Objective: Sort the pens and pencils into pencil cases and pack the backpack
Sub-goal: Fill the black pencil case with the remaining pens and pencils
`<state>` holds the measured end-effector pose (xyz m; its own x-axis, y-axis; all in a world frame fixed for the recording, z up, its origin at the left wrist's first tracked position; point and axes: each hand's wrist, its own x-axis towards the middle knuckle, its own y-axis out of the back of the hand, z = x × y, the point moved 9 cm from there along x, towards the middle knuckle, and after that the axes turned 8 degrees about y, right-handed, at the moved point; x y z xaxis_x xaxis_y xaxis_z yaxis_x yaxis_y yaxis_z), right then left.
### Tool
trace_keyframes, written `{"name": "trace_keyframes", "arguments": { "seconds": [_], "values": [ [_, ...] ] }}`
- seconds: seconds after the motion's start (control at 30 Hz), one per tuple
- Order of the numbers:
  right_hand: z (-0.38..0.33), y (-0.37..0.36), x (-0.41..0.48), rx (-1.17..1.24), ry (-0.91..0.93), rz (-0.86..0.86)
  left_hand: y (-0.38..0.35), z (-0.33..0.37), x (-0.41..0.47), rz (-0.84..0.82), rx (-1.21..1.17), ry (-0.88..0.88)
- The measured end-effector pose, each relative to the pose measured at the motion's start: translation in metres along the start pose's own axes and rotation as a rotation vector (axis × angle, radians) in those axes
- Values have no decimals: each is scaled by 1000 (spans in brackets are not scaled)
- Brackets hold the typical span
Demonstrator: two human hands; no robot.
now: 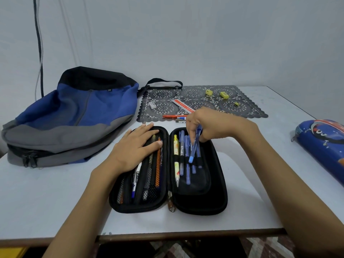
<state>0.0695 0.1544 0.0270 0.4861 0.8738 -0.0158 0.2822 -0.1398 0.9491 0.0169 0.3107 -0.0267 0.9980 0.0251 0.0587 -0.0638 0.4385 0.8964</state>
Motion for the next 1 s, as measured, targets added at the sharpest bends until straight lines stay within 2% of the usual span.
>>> {"name": "trace_keyframes", "arguments": {
  "seconds": [0.13, 0.2, 0.3, 0.37, 0.43, 0.57, 0.77, 0.9, 1.0],
  "values": [
    [-4, -3, -8, 77, 5, -93, 0, 0, 0, 0, 1, -1],
    [-9, 8, -15, 137, 42, -64, 0, 1, -1, -1, 1, -4],
    [0, 41, -23, 269, 43, 207, 0, 1, -1, -1, 0, -2],
    [20, 52, -24, 351, -55, 403, 1, 1, -1, 3, 1, -4],
    [37, 45, -19, 360, -185, 482, 1, 1, -1, 2, 1, -4],
    [51, 18, -8, 158, -350, 380, 0, 1, -1, -2, 8, -4],
    [39, 5, 2, 106, -347, 285, 1, 5, -4, -37, 15, 0],
    [38, 8, -2, 187, -329, 300, 9, 18, -5, -83, 177, 3],
    [45, 9, -5, 289, -355, 341, 18, 53, 1, -39, 184, -121]
  ]
}}
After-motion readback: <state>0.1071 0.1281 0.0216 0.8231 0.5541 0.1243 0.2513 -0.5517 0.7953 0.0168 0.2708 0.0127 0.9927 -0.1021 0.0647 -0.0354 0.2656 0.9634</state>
